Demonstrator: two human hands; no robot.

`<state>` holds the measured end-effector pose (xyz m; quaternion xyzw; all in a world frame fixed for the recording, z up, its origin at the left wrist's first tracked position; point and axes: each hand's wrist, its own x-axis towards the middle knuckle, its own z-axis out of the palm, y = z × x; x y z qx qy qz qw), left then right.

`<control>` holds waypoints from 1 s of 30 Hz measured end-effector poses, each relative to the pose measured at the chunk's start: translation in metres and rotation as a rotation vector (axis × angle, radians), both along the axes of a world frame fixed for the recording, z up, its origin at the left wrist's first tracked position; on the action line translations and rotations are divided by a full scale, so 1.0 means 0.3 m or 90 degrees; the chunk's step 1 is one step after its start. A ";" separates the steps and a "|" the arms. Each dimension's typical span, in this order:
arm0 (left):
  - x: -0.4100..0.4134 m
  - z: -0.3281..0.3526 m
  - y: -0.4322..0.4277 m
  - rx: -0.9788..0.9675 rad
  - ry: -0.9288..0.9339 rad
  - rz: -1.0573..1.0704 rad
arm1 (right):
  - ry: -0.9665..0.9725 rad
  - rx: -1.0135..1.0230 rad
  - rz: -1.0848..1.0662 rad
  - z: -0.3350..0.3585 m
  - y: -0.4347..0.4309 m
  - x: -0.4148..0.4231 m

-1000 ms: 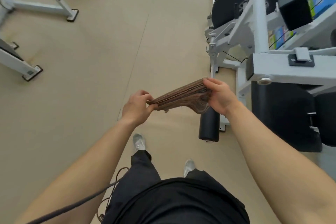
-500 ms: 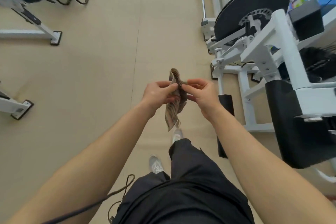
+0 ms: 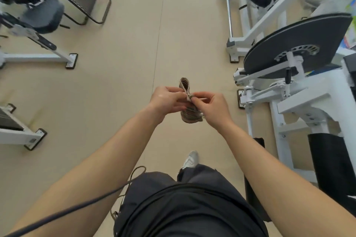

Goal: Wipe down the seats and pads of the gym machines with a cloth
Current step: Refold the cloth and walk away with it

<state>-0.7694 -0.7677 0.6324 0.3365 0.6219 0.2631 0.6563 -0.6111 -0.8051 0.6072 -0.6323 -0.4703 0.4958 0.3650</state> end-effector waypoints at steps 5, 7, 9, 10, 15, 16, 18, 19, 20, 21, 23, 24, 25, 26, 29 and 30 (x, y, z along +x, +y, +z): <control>0.075 0.047 0.236 -0.099 -0.047 0.015 | -0.115 0.049 0.065 0.023 0.208 0.077; 0.096 0.064 0.318 -0.143 -0.104 0.000 | -0.164 0.065 0.071 0.033 0.290 0.119; 0.116 0.069 0.411 -0.142 -0.105 -0.064 | -0.152 0.060 0.050 0.049 0.384 0.167; 0.127 0.069 0.456 -0.126 -0.076 -0.100 | -0.122 0.054 0.040 0.059 0.432 0.189; 0.157 -0.023 0.696 -0.011 0.073 -0.165 | -0.049 0.036 -0.031 0.112 0.663 0.296; 0.167 -0.039 0.750 -0.003 0.053 -0.209 | -0.035 0.033 -0.053 0.130 0.710 0.314; 0.202 -0.062 0.851 -0.012 -0.021 -0.308 | -0.023 0.045 -0.095 0.182 0.808 0.340; 0.226 -0.062 0.899 -0.015 -0.062 -0.347 | -0.015 0.055 -0.120 0.207 0.857 0.348; 0.250 -0.058 0.947 -0.011 -0.102 -0.369 | -0.003 0.065 -0.154 0.230 0.906 0.357; 0.273 -0.056 0.996 -0.001 -0.135 -0.373 | 0.004 0.076 -0.194 0.253 0.954 0.367; 0.306 -0.045 1.097 0.026 -0.196 -0.370 | -0.012 0.097 -0.280 0.288 1.050 0.391; 0.319 -0.037 1.148 0.040 -0.215 -0.382 | -0.042 0.106 -0.314 0.299 1.097 0.406; 0.332 -0.029 1.201 0.050 -0.229 -0.401 | -0.080 0.113 -0.342 0.311 1.143 0.421; 0.346 -0.021 1.257 0.057 -0.235 -0.416 | -0.128 0.112 -0.361 0.318 1.187 0.437; 0.408 0.014 1.412 0.042 -0.225 -0.402 | -0.176 0.052 -0.376 0.281 1.296 0.487; 0.434 0.027 1.458 0.026 -0.233 -0.393 | -0.128 0.026 -0.384 0.259 1.326 0.503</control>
